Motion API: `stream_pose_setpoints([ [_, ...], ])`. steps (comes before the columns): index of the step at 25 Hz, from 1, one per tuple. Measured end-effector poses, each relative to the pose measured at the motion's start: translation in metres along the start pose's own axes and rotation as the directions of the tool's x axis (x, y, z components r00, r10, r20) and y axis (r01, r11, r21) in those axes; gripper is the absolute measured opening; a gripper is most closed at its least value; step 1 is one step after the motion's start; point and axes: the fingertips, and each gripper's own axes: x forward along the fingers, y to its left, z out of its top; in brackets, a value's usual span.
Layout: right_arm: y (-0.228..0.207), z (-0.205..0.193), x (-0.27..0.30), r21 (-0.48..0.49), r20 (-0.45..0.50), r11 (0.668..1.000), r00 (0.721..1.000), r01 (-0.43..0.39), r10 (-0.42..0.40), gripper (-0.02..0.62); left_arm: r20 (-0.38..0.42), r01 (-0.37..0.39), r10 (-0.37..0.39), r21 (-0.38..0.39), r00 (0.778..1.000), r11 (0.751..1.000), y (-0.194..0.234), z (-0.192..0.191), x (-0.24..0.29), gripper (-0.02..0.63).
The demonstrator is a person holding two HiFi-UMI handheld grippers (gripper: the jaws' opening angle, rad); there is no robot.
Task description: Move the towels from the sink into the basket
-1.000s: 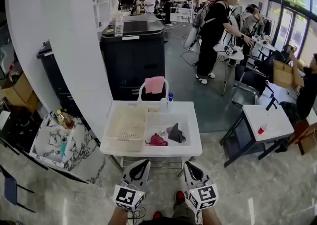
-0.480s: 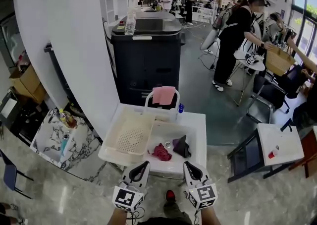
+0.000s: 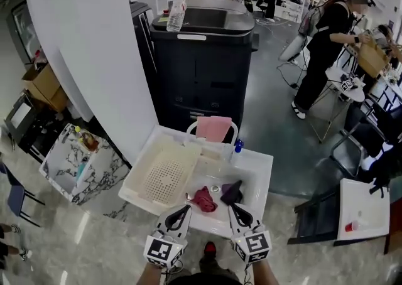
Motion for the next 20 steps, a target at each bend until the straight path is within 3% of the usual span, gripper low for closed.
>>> stream_pose_setpoints([
  [10,-0.017,-0.051,0.053,0.043,-0.11,0.99,0.984,-0.136,0.14,0.029,-0.11,-0.076,0.069,-0.06,0.992,0.995,0.011,-0.054,0.046,0.006],
  [20,-0.024,-0.109,0.095,0.101,-0.207,0.98,0.96,-0.17,0.188,0.029,-0.216,-0.042,0.016,-0.119,0.976,0.992,0.025,-0.117,0.089,0.006],
])
